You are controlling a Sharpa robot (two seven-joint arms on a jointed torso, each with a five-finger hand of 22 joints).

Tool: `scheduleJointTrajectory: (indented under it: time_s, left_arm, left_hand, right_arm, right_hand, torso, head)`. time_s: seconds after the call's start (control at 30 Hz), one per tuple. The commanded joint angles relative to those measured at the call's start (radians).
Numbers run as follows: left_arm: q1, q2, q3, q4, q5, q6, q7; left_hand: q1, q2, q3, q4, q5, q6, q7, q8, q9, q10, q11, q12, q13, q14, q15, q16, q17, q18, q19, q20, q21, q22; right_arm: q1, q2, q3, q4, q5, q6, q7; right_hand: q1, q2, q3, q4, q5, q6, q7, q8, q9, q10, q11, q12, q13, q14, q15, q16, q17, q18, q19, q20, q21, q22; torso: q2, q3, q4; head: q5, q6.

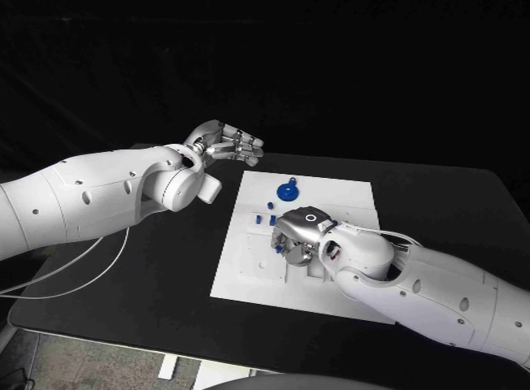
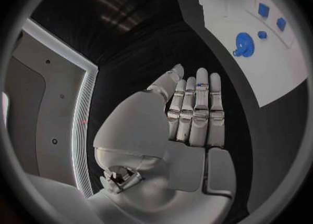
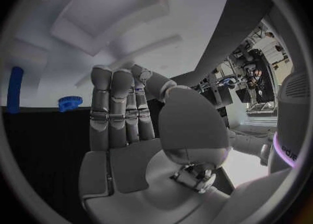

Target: Assemble the parts on the task board

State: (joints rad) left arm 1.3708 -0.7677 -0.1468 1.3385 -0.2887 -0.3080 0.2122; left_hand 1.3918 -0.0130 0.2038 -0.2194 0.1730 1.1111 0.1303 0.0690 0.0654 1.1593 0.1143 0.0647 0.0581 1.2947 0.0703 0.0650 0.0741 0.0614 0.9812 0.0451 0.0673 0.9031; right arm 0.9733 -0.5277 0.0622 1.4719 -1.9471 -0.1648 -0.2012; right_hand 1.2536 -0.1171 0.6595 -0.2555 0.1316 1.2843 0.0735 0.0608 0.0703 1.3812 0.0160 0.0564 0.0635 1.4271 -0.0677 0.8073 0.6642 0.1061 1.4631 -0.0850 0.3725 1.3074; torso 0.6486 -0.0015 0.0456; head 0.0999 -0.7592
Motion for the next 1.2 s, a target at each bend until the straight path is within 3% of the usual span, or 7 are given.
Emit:
scheduleJointTrajectory:
  time_s: [0.03,0.23,0.3,0.57,0.87,1.03,1.2]
  left_arm:
    - [0.001,0.001,0.001,0.003,0.006,0.015,0.003]
    - [0.001,0.0,0.001,0.004,0.006,0.016,0.002]
    - [0.001,-0.001,0.001,0.003,0.006,0.016,0.001]
    - [0.001,-0.003,0.001,0.003,0.006,0.016,0.0]
    - [0.001,-0.004,0.001,0.0,0.006,0.017,0.0]
    - [0.001,-0.006,0.001,-0.004,0.006,0.016,0.0]
    - [0.001,-0.004,0.001,-0.009,0.008,0.017,0.0]
  left_hand:
    - [-0.005,-0.003,-0.001,0.004,0.003,-0.008,0.001,-0.003,-0.001,-0.007,-0.001,-0.005,-0.001,-0.008,-0.001,-0.003,0.0,-0.006,0.004,0.004,0.001,-0.004]
    - [-0.005,-0.003,-0.001,0.004,0.003,-0.008,0.001,-0.003,-0.001,-0.007,-0.001,-0.005,-0.001,-0.008,-0.001,-0.003,0.0,-0.006,0.004,0.004,0.001,-0.004]
    - [-0.005,-0.004,-0.002,0.003,0.003,-0.007,0.001,-0.003,-0.001,-0.008,0.0,-0.005,-0.001,-0.01,0.0,-0.003,-0.001,-0.006,0.004,0.004,0.001,-0.007]
    - [-0.005,-0.005,-0.002,0.004,0.002,-0.008,0.001,-0.004,-0.001,-0.01,0.0,-0.005,-0.001,-0.011,0.0,-0.003,-0.001,-0.005,0.004,0.005,0.001,-0.009]
    - [-0.005,-0.005,-0.003,0.004,0.002,-0.008,0.001,-0.003,-0.001,-0.012,0.001,-0.005,-0.001,-0.012,0.001,-0.003,-0.001,-0.005,0.005,0.005,0.001,-0.012]
    - [-0.005,-0.005,-0.003,0.004,0.002,-0.008,0.001,-0.003,-0.001,-0.012,0.001,-0.005,-0.001,-0.012,0.001,-0.003,-0.001,-0.005,0.005,0.005,0.001,-0.012]
    - [-0.005,-0.005,-0.003,0.004,0.002,-0.008,0.001,-0.004,-0.001,-0.012,0.0,-0.004,-0.001,-0.012,0.001,-0.003,-0.001,-0.004,0.006,0.006,0.001,-0.014]
  right_arm:
    - [-0.004,0.003,-0.004,-0.003,-0.049,0.012,-0.002]
    - [-0.005,0.004,-0.009,-0.006,-0.044,0.01,0.003]
    - [-0.005,0.002,-0.01,-0.006,-0.036,0.005,0.004]
    - [-0.005,-0.013,-0.011,-0.002,-0.011,-0.06,0.002]
    - [-0.004,-0.065,-0.006,0.055,0.008,-0.13,-0.01]
    - [-0.003,-0.11,0.028,0.095,0.024,-0.149,-0.016]
    - [0.001,-0.169,0.098,0.117,0.079,-0.129,-0.018]
  right_hand:
    - [-0.003,0.004,0.002,-0.006,0.003,0.008,-0.001,0.003,0.002,0.003,0.002,0.004,0.0,0.005,-0.003,-0.003,0.001,0.021,0.04,-0.006,0.003,0.032]
    - [-0.007,0.001,0.002,-0.005,0.019,0.002,0.001,0.002,0.0,-0.005,0.005,0.003,-0.001,0.003,-0.002,-0.004,0.001,0.021,0.039,-0.006,0.001,0.032]
    - [-0.016,-0.007,-0.02,0.003,0.056,-0.033,0.012,0.001,-0.004,-0.044,0.015,0.003,-0.003,0.003,0.006,-0.002,0.002,0.022,0.037,0.0,-0.005,0.031]
    - [-0.02,-0.075,-0.049,-0.006,0.083,-0.205,0.042,0.002,-0.008,-0.234,0.068,0.003,-0.005,-0.008,0.038,-0.006,-0.008,0.048,0.031,0.031,-0.093,-0.001]
    - [0.027,-0.09,-0.116,-0.008,0.088,-0.243,0.025,0.001,-0.008,-0.296,0.082,0.002,-0.006,-0.012,0.046,-0.009,-0.034,0.072,0.039,0.044,-0.135,-0.037]
    - [0.025,-0.094,-0.11,-0.001,0.085,-0.238,0.025,0.001,-0.008,-0.286,0.08,0.002,-0.006,-0.009,0.045,-0.005,-0.038,0.072,0.041,0.044,-0.131,-0.041]
    - [-0.003,-0.099,-0.092,0.027,0.075,-0.223,0.027,0.001,-0.008,-0.249,0.07,0.002,-0.006,0.006,0.04,0.009,-0.036,0.061,0.045,0.039,-0.108,-0.05]
  torso:
    - [0.0,0.0003,0.0006]
    - [-0.001,-0.0008,-0.0014]
    - [-0.001,-0.001,-0.0019]
    - [-0.001,-0.0005,-0.0023]
    - [-0.003,0.0003,-0.0028]
    - [-0.003,-0.0001,-0.0055]
    - [-0.005,-0.0003,-0.009]
  head:
    - [0.001,0.0]
    - [0.0,-0.002]
    - [0.0,-0.002]
    - [-0.003,0.003]
    - [-0.011,0.01]
    - [-0.022,0.02]
    - [-0.028,0.027]
